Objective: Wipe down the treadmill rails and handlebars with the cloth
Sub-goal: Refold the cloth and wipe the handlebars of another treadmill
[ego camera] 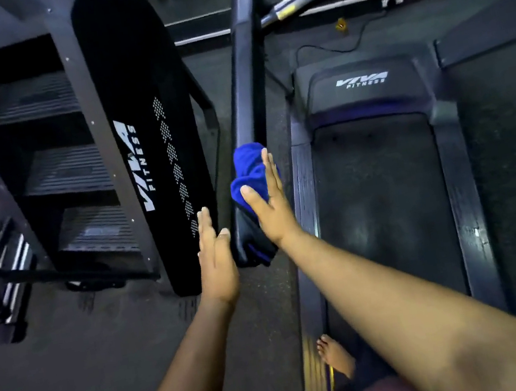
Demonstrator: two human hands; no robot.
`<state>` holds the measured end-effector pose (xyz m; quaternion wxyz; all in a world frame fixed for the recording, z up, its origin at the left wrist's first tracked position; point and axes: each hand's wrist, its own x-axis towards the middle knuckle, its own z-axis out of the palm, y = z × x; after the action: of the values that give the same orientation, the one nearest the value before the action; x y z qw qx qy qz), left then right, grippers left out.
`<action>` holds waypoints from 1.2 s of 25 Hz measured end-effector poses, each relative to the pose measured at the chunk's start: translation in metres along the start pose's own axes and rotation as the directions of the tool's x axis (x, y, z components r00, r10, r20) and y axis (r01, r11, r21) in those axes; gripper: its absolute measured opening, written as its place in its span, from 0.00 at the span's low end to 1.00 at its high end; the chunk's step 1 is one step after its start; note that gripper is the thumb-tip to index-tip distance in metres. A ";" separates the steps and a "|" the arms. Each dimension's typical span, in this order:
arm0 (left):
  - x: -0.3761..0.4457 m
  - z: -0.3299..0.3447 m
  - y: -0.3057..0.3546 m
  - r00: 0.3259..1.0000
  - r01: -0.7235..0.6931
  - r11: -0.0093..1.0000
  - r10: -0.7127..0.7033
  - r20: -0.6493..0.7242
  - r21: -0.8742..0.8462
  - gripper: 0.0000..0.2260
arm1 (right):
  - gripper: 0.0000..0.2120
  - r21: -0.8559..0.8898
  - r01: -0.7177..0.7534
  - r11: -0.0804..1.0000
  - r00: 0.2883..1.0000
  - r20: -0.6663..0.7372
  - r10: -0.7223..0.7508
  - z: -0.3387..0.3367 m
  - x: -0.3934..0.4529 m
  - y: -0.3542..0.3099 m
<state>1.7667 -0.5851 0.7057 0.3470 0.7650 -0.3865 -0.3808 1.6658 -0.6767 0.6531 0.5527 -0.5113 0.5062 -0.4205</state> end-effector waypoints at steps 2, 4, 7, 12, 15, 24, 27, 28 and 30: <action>0.009 0.007 0.014 0.998 -0.030 0.987 0.021 0.057 0.159 0.34 | 0.40 0.069 -0.068 0.995 0.996 -0.057 0.072 0.008 -0.032 0.011; 0.019 0.012 0.025 0.994 -0.075 0.965 0.053 0.094 0.251 0.33 | 0.40 0.164 -0.136 0.977 0.989 -0.032 0.143 0.018 -0.085 0.017; 0.040 0.021 0.038 0.992 -0.080 0.953 0.048 0.115 0.292 0.31 | 0.42 0.293 -0.199 0.935 0.977 -0.017 0.214 0.010 -0.048 0.014; 0.087 0.044 0.062 0.995 -0.066 0.956 0.040 0.095 0.288 0.31 | 0.46 0.143 -0.244 0.959 0.953 -0.147 0.265 -0.007 0.138 -0.002; 0.112 0.053 0.070 0.992 -0.102 0.962 0.080 0.095 0.252 0.34 | 0.47 0.242 -0.203 0.949 0.978 0.009 0.207 -0.003 0.077 0.003; 0.172 0.073 0.101 0.976 -0.214 0.913 0.191 0.100 0.346 0.31 | 0.39 0.030 -0.060 0.998 0.996 -0.062 0.061 -0.035 0.263 -0.028; 0.173 0.072 0.095 0.965 -0.262 0.902 0.239 0.109 0.342 0.31 | 0.37 0.075 0.024 0.997 1.000 -0.017 -0.022 -0.032 0.206 -0.015; 0.174 0.072 0.094 0.965 -0.260 0.907 0.237 0.108 0.331 0.31 | 0.36 0.102 0.044 0.994 0.999 0.014 -0.046 -0.029 0.181 -0.010; 0.176 0.072 0.093 0.965 -0.261 0.906 0.237 0.113 0.334 0.32 | 0.34 0.076 0.101 0.992 0.992 0.069 -0.106 -0.030 0.171 -0.005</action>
<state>1.7475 -0.7959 0.6935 0.2394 0.7446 -0.5536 -0.2860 1.6588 -0.8491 0.6366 0.5664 -0.5316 0.4428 -0.4478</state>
